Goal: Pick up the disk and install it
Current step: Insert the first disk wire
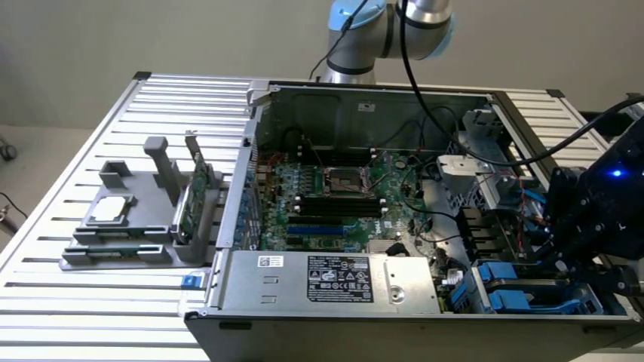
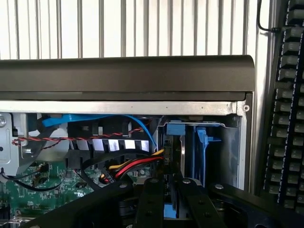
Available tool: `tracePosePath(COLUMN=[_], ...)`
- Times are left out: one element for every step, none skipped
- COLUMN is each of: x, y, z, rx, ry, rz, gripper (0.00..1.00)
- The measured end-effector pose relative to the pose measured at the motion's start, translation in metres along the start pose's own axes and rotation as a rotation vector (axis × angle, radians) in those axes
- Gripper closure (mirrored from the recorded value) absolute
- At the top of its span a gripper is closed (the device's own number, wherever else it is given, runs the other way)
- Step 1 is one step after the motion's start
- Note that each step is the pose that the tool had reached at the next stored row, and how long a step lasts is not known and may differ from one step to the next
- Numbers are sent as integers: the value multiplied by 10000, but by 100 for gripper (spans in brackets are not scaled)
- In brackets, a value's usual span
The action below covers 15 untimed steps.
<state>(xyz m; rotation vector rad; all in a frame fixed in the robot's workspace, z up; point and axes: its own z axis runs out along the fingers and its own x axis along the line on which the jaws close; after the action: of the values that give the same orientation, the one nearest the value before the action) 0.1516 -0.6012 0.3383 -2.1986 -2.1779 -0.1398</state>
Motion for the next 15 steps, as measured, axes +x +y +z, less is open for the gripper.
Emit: tracePosePath(x=[-5,-9,-12,-13,-13,-14,-14,-14,-14,-14,-14,-14,-14,-14,-14], y=[2,3,3,3,4,3,3,4,3,3,3,3,1,-1,-3], z=[-2,-2,-3,-3,-3,-2,-2,-3,-2,-2,-2,-2,-2,-2,-3], rx=[0,0,0,0,0,0,0,0,-1,-1,-1,-1,-1,-2,-2], ry=[0,2,4,7,10,13,14,15,17,18,20,21,21,23,23], rz=[-1,-1,-1,-1,-1,-1,-1,-1,-1,-1,-1,-3,-2,-1,-1], gripper=[83,83,83,83,83,83,83,83,83,83,83,83,83,83,83])
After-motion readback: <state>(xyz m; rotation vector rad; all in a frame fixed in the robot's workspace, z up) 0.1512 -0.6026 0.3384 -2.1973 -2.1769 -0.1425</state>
